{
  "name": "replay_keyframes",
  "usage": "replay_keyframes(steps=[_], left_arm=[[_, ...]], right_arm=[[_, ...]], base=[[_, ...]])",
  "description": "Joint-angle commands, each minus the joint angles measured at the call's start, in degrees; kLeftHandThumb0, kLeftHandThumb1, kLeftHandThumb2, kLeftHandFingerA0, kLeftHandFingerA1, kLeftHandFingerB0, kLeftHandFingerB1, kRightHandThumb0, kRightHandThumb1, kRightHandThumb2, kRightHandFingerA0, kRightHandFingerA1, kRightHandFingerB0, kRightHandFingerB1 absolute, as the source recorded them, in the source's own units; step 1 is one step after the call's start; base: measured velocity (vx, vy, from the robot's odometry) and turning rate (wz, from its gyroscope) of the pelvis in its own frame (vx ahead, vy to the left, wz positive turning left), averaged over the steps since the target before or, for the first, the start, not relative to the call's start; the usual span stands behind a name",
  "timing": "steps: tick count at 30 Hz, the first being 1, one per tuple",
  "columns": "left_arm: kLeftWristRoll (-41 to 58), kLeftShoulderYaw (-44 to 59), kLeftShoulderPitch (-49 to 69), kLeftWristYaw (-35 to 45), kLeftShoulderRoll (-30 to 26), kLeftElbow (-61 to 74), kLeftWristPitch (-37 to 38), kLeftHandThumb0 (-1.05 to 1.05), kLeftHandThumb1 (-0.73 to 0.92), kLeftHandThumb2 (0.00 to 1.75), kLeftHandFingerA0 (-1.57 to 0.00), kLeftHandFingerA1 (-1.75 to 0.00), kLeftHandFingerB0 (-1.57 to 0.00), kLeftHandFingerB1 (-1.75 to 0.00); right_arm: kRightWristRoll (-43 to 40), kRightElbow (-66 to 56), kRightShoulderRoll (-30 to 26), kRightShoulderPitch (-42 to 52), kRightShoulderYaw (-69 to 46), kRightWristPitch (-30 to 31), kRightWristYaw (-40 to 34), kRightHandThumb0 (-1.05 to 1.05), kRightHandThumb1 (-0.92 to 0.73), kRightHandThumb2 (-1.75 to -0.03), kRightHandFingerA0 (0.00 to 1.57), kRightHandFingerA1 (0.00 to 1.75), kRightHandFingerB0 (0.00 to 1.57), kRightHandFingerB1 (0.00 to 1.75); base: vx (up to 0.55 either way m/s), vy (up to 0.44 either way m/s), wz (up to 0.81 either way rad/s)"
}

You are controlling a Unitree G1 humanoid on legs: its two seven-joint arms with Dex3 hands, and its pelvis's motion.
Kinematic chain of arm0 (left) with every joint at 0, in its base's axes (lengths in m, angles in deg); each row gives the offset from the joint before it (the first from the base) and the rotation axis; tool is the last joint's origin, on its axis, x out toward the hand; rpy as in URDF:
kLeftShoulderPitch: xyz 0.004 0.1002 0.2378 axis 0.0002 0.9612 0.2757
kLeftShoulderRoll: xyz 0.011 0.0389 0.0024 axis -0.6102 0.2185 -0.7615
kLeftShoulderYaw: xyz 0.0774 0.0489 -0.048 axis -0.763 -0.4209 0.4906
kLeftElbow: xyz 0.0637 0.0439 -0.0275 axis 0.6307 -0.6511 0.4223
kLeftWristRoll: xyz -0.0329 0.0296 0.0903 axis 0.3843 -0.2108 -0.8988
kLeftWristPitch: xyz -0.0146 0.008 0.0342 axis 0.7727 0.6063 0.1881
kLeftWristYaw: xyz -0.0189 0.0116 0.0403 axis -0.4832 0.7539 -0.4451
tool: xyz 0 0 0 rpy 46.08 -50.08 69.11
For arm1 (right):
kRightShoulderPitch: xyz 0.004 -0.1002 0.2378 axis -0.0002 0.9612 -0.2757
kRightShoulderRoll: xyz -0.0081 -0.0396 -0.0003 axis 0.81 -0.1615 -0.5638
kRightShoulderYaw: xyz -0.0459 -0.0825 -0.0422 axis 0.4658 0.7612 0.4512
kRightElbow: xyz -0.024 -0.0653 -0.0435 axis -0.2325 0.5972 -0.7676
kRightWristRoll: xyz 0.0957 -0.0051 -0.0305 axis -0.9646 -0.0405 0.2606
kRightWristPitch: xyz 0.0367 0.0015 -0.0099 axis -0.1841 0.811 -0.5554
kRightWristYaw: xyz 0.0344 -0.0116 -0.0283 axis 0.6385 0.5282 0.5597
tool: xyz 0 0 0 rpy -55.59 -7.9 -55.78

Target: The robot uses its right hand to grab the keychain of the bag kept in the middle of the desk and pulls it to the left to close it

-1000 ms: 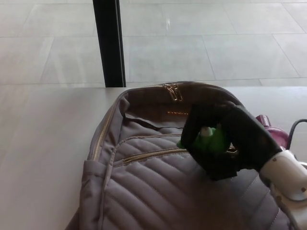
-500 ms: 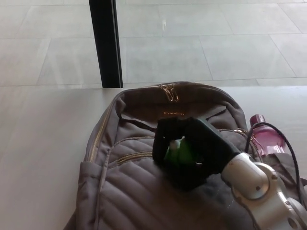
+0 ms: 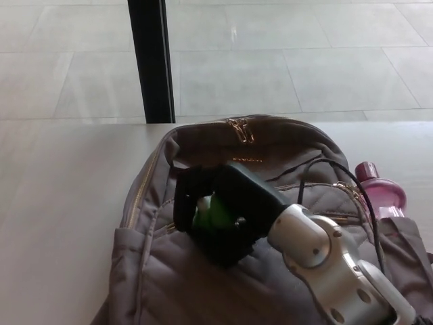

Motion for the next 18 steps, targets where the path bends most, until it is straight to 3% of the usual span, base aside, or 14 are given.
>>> replay_keyframes(steps=[1,5,10,11,13,14,15,17,18], left_arm=[[-0.02,-0.2,0.02,-0.69,-0.76,0.29,0.76,-0.98,0.91,0.92,-0.71,-0.57,-0.54,-0.48],[0.34,0.14,-0.3,-0.99,-0.71,-0.1,0.33,-0.99,0.91,0.9,-0.74,-0.58,-0.55,-0.48],[0.55,0.34,-0.23,-0.68,-0.65,-0.34,0.43,-0.96,0.92,0.89,-0.71,-0.56,-0.54,-0.48],[0.56,0.39,-0.22,-0.93,-0.56,-0.3,0.39,-0.92,0.92,0.87,-0.78,-0.56,-0.6,-0.46],[0.63,0.5,-0.24,-1.15,-0.45,-0.21,0.34,-0.92,0.92,0.87,-0.78,-0.56,-0.6,-0.46],[0.18,0.12,-0.31,-1.11,-0.55,-0.36,0.54,-0.94,0.92,0.86,-0.76,-0.57,-0.6,-0.5],[0.13,0.08,-0.32,-1.11,-0.56,-0.39,0.56,-0.94,0.92,0.86,-0.76,-0.57,-0.6,-0.5],[0.05,-0.03,-0.39,-1.0,-0.55,-0.5,0.55,-0.96,0.92,0.9,-0.73,-0.55,-0.53,-0.47],[-0.13,-0.19,-0.33,-1.26,-0.55,-0.43,0.54,-0.94,0.92,0.89,-0.73,-0.55,-0.55,-0.48]], right_arm=[[0.23,2.74,2.0,-2.17,1.38,-3.12,1.36,-0.32,-0.35,-1.42,0.96,1.75,0.83,1.64],[0.1,4.54,3.39,-2.97,1.88,-3.37,1.66,-0.27,-0.36,-1.4,0.94,1.75,0.83,1.63],[2.97,7.53,7.62,-5.58,4.59,2.12,0.88,-0.25,-0.39,-1.29,0.9,1.75,0.81,1.6],[3.29,8.39,8.48,-6.0,4.96,2.05,0.49,-0.18,-0.48,-1.11,0.78,1.74,0.78,1.34],[3.7,9.59,9.57,-6.43,5.15,1.67,-0.02,-0.18,-0.48,-1.11,0.78,1.74,0.78,1.34],[2.29,13.06,13.04,-6.79,4.36,1.1,-1.61,-0.2,-0.49,-1.11,0.76,1.72,0.77,1.14],[2.34,13.7,13.63,-6.85,4.11,0.9,-1.74,-0.2,-0.49,-1.11,0.76,1.72,0.77,1.14],[3.09,15.52,15.07,-7.31,4.54,-0.27,-2.61,-0.23,-0.5,-1.05,0.86,1.73,0.78,1.33],[3.51,17.02,16.23,-7.62,4.82,-0.54,-3.43,-0.25,-0.52,-1.14,0.79,1.69,0.75,1.26]], base=[[0.0,0.0,0.0],[0.0,0.0,0.0],[0.0,0.0,0.0],[0.0,0.0,0.0],[0.0,0.0,0.0],[0.0,0.0,0.0],[0.0,0.0,0.0],[0.0,0.0,0.0],[0.0,0.0,0.0]])
